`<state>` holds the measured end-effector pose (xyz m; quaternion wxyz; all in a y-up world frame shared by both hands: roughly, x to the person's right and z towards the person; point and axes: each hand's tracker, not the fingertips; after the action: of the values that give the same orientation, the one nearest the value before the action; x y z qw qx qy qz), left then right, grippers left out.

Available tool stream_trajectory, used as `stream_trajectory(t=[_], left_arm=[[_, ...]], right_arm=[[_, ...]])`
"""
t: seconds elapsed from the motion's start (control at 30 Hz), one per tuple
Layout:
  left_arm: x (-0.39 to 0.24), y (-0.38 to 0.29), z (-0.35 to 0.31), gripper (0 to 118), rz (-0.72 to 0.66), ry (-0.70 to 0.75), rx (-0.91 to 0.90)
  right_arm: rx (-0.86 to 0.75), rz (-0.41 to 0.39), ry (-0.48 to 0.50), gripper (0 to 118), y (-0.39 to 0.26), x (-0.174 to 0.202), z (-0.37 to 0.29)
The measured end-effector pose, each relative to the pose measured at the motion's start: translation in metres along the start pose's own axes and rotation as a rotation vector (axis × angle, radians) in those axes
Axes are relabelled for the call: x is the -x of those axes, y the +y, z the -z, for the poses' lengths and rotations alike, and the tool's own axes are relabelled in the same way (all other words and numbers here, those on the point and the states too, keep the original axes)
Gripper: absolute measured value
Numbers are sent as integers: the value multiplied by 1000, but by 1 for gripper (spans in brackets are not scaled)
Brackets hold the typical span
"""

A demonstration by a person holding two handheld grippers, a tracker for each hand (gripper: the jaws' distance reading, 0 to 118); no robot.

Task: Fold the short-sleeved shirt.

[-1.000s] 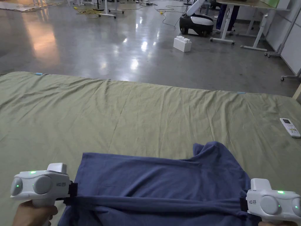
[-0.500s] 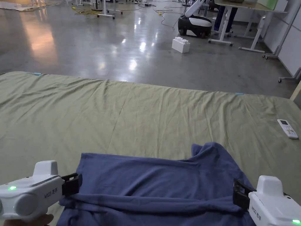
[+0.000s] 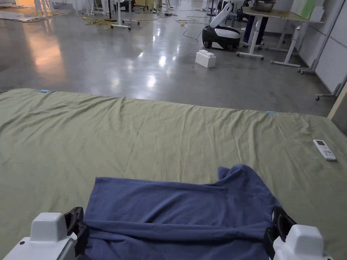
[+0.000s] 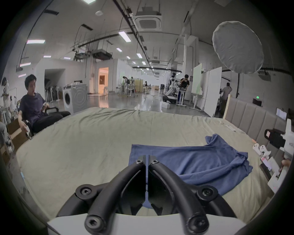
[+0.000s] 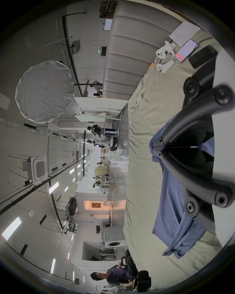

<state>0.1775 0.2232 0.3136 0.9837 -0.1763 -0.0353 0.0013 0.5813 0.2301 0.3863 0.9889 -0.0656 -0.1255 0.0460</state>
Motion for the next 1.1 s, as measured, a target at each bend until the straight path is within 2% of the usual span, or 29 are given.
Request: stream_trajectory(t=[0.07,0.17,0.27,0.33,0.43,0.53,0.6,0.63,0.67,0.7,0.73,0.9,1.03,1.1], left_arm=[[4,-3,-5,1,1,0,0],[13,-13,2,1,-5,27,51],[32,-22,23,1,-58,21,167],[45,-29,44,1,-51,22,267],[50,-36,69,1,-10,35,325],[51,-35,94,2,-35,-5,448],[53,-36,109,20,-39,-5,497],[51,-37,116,35,-27,-10,536],[49,-38,122,56,-16,-7,551],[48,-39,131,68,-2,-3,588],[47,-41,138,72,16,-1,638],[38,-64,167,72,57,31,805],[31,-63,161,71,60,40,763],[25,-64,157,52,72,19,758]], right_arm=[[16,26,11,1,-2,-1,-6],[16,7,11,1,0,1,-10],[38,30,16,1,-4,-2,-11],[47,14,13,1,-9,-1,-7],[81,-22,7,1,-20,1,-3],[100,-18,10,1,-28,0,-3],[113,-28,8,1,-29,1,-3],[118,-33,7,1,-30,1,-2],[123,-37,7,1,-32,0,-1],[129,-38,8,1,-34,0,-1],[134,-40,7,1,-36,-1,0],[162,-39,3,1,-39,-3,4],[183,-24,6,1,-43,-4,3],[191,-21,5,1,-44,-4,2]])
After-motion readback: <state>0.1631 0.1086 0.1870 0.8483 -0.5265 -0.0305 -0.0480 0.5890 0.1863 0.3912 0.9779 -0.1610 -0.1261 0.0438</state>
